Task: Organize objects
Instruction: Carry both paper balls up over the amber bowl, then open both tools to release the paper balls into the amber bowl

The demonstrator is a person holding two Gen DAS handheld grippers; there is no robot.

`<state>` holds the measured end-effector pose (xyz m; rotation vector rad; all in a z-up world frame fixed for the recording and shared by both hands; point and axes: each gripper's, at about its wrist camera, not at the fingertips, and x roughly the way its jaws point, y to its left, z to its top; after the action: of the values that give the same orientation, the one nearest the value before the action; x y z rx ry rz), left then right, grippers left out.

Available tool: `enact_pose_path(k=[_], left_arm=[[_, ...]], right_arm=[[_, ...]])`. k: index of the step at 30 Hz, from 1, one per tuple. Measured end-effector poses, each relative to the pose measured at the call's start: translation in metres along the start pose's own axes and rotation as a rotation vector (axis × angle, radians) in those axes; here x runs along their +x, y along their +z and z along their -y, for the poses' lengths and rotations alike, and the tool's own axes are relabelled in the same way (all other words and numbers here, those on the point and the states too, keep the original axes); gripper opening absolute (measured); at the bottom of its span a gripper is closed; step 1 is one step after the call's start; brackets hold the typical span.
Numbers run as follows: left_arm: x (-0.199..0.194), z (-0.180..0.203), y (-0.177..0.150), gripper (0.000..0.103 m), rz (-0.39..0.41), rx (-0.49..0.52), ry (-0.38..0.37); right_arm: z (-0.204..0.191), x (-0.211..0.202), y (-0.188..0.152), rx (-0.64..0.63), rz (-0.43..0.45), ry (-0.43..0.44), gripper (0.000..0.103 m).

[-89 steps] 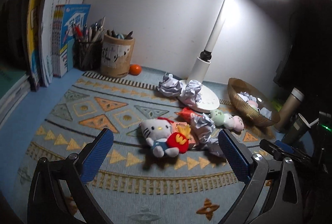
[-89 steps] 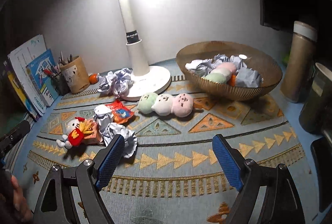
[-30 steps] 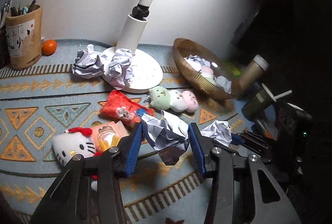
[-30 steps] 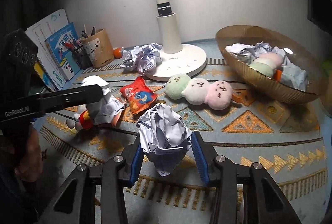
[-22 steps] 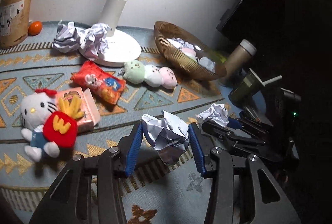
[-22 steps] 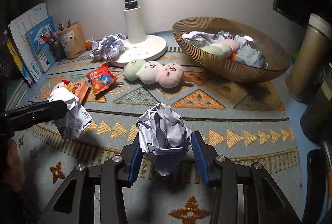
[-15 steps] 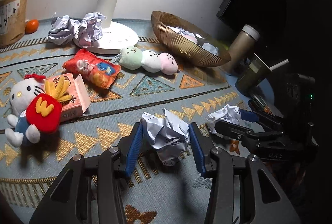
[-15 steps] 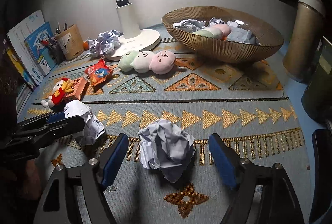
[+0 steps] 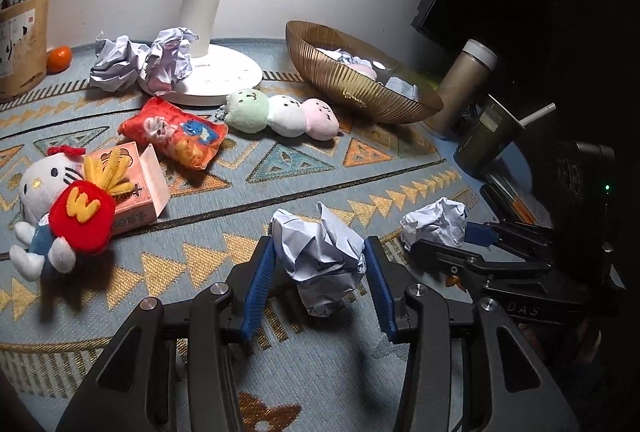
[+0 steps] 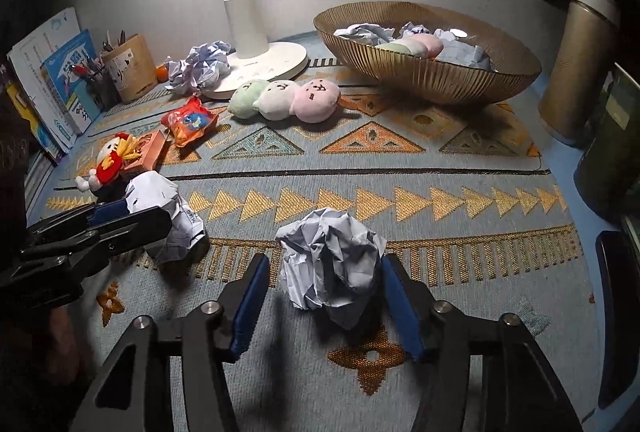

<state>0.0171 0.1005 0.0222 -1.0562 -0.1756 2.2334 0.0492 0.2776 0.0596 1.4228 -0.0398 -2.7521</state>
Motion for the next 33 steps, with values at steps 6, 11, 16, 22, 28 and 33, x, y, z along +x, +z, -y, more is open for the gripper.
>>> enact_pose_path(k=[6, 11, 16, 22, 28, 33], left_arm=[[-0.004, 0.009, 0.013, 0.042, -0.006, -0.003, 0.001], [-0.019, 0.036, 0.087, 0.042, 0.066, 0.049, -0.025], [0.006, 0.059, 0.166, 0.042, 0.127, 0.085, -0.024], [0.066, 0.064, 0.219, 0.042, 0.118, 0.056, -0.042], [0.117, 0.068, 0.238, 0.045, 0.090, 0.060, -0.050], [0.131, 0.057, 0.242, 0.082, 0.090, 0.017, -0.030]], right_arm=[[0.014, -0.031, 0.020, 0.035, 0.095, 0.042, 0.035], [0.042, -0.069, 0.075, 0.086, 0.244, -0.016, 0.035], [0.089, -0.068, 0.131, 0.246, 0.309, -0.078, 0.035], [0.122, -0.039, 0.176, 0.311, 0.300, -0.139, 0.035], [0.139, -0.011, 0.199, 0.337, 0.296, -0.143, 0.037], [0.145, -0.003, 0.201, 0.357, 0.296, -0.170, 0.070]])
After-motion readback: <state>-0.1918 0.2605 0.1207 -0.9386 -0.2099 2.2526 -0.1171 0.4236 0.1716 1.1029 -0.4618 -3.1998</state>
